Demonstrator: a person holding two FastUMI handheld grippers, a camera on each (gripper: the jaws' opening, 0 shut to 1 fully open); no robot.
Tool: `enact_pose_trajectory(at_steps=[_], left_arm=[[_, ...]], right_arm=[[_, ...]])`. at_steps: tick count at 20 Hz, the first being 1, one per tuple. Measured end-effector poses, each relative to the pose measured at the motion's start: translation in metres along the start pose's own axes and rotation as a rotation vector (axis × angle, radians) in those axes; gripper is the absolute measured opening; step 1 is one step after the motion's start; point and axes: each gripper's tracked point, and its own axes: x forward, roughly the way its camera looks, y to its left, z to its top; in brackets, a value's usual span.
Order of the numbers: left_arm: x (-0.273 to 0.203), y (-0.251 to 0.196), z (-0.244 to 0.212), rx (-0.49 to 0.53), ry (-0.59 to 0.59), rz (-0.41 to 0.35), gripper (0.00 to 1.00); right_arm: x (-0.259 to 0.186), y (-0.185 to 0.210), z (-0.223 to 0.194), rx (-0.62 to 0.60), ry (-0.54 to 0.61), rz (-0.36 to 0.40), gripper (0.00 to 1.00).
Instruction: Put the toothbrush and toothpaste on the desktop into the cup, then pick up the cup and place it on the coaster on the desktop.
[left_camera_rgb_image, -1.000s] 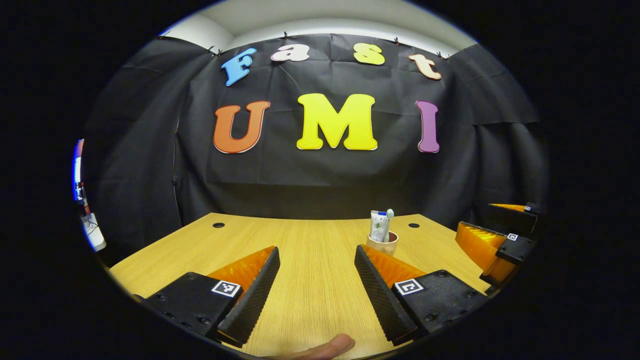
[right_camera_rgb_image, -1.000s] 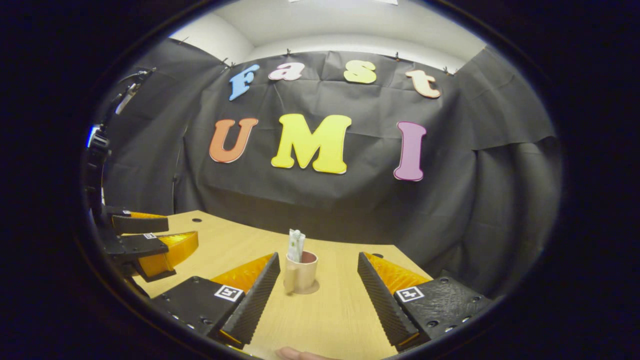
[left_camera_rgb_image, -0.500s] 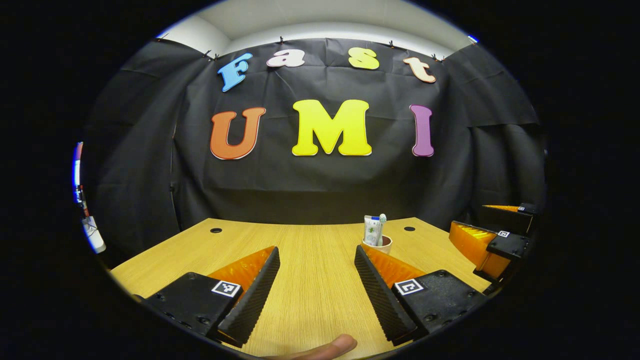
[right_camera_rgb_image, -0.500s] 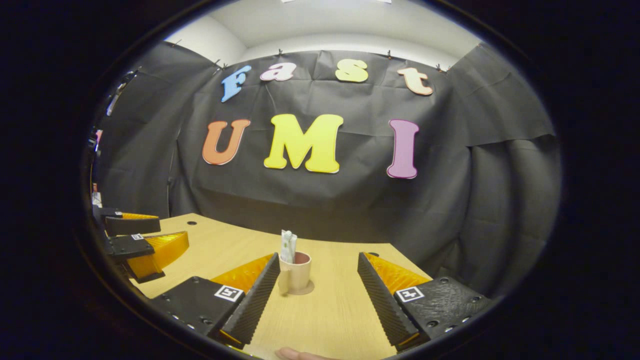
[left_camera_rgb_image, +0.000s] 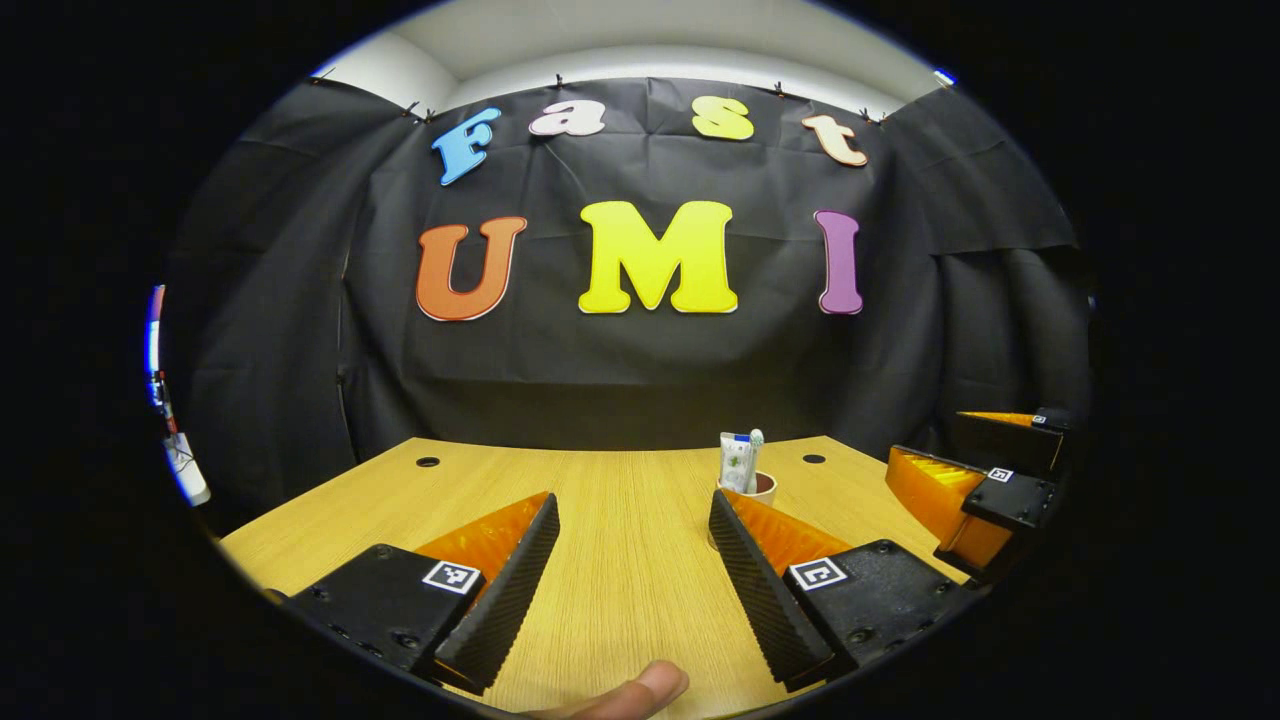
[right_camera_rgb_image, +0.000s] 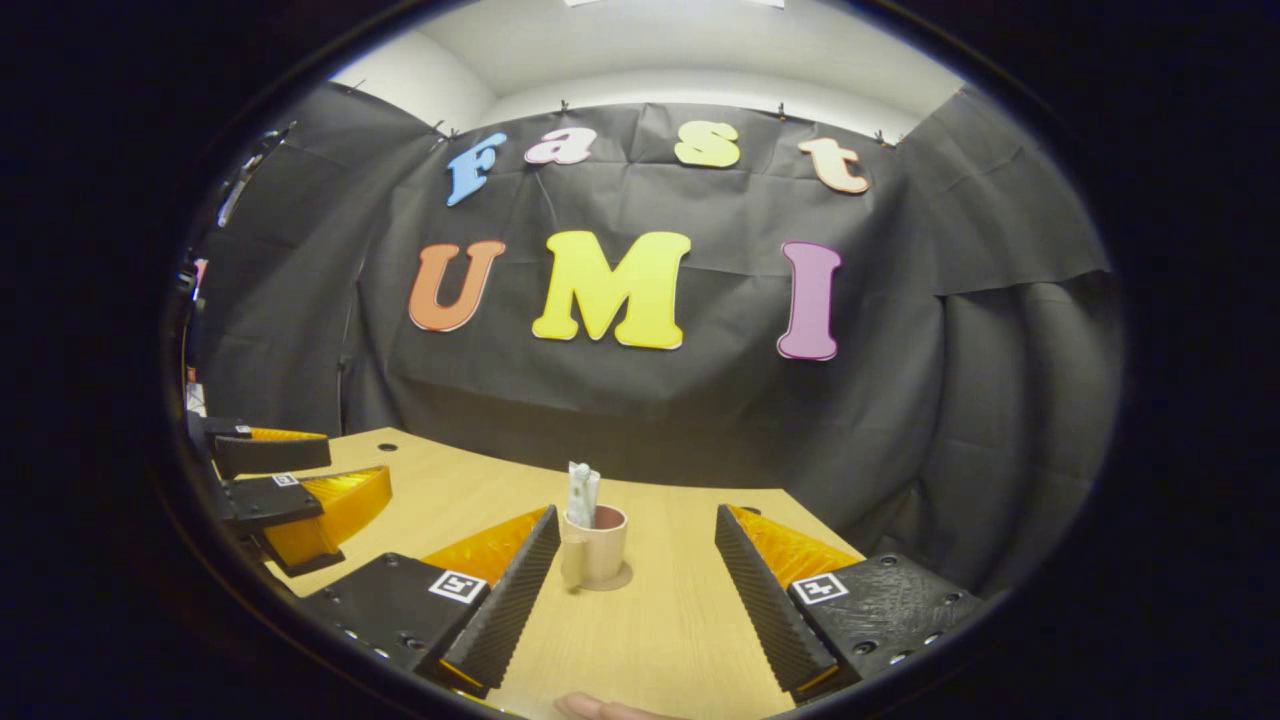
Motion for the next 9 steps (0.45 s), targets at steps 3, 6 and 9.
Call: enact_pose_trajectory(at_steps=[3,6,9], left_arm=[[-0.0004,-0.0037,0.0012,0.004,-0.003,-0.008,0.96],[-0.0001,-0.0034,-0.0003,-0.001,0.002,-0.005,0.96],[0.0001,-0.003,-0.0025,-0.005,0.011,-0.006,0.96]], right_arm=[[-0.0001,0.0019,-0.0012,0.001,0.003,0.005,0.94],[-0.0002,0.0011,0.0,-0.001,-0.001,0.002,0.94],[0.0,-0.0009,0.0002,0.001,-0.002,-0.001,0.95]])
